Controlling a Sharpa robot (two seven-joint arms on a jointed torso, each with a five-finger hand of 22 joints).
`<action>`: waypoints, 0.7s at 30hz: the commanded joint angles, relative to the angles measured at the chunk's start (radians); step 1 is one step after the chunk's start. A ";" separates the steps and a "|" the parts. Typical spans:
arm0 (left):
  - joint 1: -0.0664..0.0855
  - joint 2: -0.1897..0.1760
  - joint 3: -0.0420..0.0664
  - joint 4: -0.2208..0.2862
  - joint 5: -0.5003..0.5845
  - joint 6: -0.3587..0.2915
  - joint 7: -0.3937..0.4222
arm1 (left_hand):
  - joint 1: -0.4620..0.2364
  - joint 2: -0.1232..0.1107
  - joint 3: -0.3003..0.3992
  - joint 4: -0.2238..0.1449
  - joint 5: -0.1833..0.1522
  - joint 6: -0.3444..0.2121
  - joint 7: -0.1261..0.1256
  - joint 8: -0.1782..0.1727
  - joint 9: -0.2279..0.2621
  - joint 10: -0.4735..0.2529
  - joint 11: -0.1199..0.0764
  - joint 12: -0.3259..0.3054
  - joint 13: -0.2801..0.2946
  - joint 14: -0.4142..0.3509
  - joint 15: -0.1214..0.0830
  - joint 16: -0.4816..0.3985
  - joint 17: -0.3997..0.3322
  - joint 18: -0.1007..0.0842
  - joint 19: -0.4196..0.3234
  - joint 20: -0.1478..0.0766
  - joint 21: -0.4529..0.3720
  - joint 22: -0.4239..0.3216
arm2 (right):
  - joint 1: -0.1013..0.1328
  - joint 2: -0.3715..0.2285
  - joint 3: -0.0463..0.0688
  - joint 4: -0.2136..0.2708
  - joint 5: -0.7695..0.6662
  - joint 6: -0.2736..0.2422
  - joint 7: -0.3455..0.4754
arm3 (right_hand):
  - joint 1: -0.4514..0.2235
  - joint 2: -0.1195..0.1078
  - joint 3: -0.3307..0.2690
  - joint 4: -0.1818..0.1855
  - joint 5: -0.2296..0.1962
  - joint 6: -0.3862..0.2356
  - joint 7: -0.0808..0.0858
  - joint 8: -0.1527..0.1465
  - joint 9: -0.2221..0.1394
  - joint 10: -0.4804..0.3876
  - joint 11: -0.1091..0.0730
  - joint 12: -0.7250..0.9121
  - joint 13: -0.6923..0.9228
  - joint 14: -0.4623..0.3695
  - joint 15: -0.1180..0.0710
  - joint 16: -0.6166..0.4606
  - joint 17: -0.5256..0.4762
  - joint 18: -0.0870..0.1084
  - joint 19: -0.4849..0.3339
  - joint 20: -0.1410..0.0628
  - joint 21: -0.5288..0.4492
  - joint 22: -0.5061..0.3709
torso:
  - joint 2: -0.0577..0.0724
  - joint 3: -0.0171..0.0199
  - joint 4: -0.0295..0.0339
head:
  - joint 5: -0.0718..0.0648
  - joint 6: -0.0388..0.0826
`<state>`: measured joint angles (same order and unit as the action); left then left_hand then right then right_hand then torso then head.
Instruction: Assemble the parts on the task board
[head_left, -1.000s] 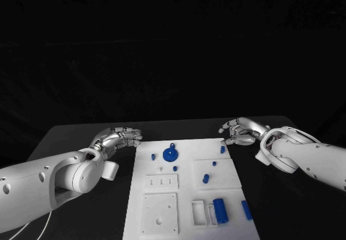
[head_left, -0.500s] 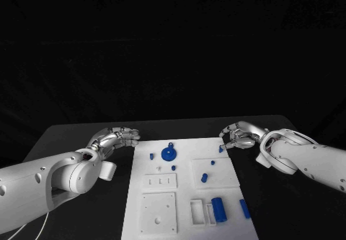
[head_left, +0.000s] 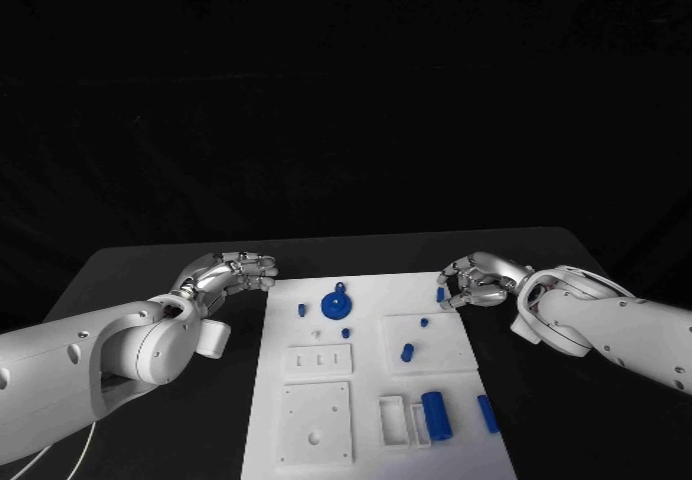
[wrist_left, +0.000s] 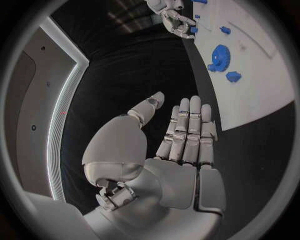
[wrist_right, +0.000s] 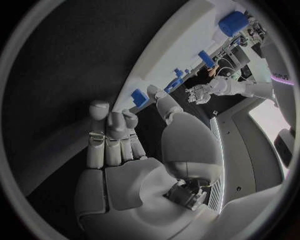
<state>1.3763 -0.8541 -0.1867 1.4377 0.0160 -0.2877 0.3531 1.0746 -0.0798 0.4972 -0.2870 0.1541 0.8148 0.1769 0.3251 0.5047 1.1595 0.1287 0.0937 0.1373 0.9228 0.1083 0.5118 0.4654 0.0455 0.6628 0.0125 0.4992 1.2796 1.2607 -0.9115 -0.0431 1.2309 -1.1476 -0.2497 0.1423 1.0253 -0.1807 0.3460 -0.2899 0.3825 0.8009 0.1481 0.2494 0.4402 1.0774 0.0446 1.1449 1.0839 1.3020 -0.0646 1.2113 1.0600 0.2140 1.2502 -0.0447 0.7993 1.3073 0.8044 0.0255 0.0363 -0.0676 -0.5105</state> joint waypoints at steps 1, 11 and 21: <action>0.000 0.002 0.001 0.000 -0.002 0.019 0.011 | 0.002 0.001 0.005 0.001 -0.001 0.001 -0.001 -0.003 0.002 0.006 0.003 -0.005 0.000 0.000 0.006 -0.007 0.002 -0.003 0.001 0.002 -0.004 -0.001 | -0.005 0.004 0.000 -0.002 -0.032 -0.001 -0.008 | 0.007 -0.005 -0.006 -0.001 -0.010 0.026 0.009 0.006 0.002 -0.005 -0.002 0.004 -0.001 -0.008 -0.004 -0.004 0.000 0.048 -0.004 -0.005 -0.005 0.014 | -0.001 0.0005 -0.0003 | 0.000 -0.002; 0.000 0.003 0.000 -0.002 -0.002 0.020 0.011 | 0.002 0.001 0.005 0.002 -0.001 0.001 -0.001 -0.003 0.002 0.006 0.003 -0.005 0.000 0.000 0.006 -0.007 0.002 -0.003 0.001 0.002 -0.004 -0.001 | -0.017 0.014 0.000 -0.008 -0.033 -0.011 -0.008 | 0.030 0.020 0.004 -0.001 -0.078 0.112 -0.019 0.052 0.023 0.004 -0.028 0.006 -0.004 -0.002 -0.027 -0.003 0.000 0.048 0.002 -0.005 -0.004 0.015 | -0.001 0.0007 0.0002 | -0.002 -0.004; 0.000 0.003 0.000 -0.003 -0.002 0.019 0.010 | 0.001 0.002 0.005 0.002 -0.001 0.001 -0.001 -0.003 0.002 0.006 0.003 -0.006 0.000 0.000 0.006 -0.007 0.002 -0.003 0.001 0.002 -0.004 -0.001 | -0.019 0.017 0.000 -0.009 -0.035 -0.016 -0.008 | 0.032 0.036 0.028 0.001 -0.124 0.166 -0.041 0.075 0.041 0.014 -0.050 0.000 -0.010 0.001 -0.049 -0.006 0.000 0.048 0.009 -0.004 -0.006 0.014 | -0.001 -0.0003 0.0010 | -0.001 -0.005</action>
<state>1.3760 -0.8534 -0.1868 1.4349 0.0159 -0.2856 0.3530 1.0746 -0.0798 0.4972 -0.2870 0.1541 0.8148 0.1769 0.3251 0.5056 1.1595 0.1286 0.0937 0.1373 0.9228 0.1083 0.5118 0.4661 0.0455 0.6628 0.0125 0.4992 1.2796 1.2472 -0.8957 -0.0398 1.2239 -1.1658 -0.2766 0.1413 1.0589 -0.1549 0.3683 -0.2884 0.2610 0.9558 0.1030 0.3204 0.4800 1.0903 -0.0002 1.1450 1.0748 1.3035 -0.1090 1.2112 1.0598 0.2151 1.2545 -0.0483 0.7994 1.3074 0.8036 0.0261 0.0368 -0.0687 -0.5153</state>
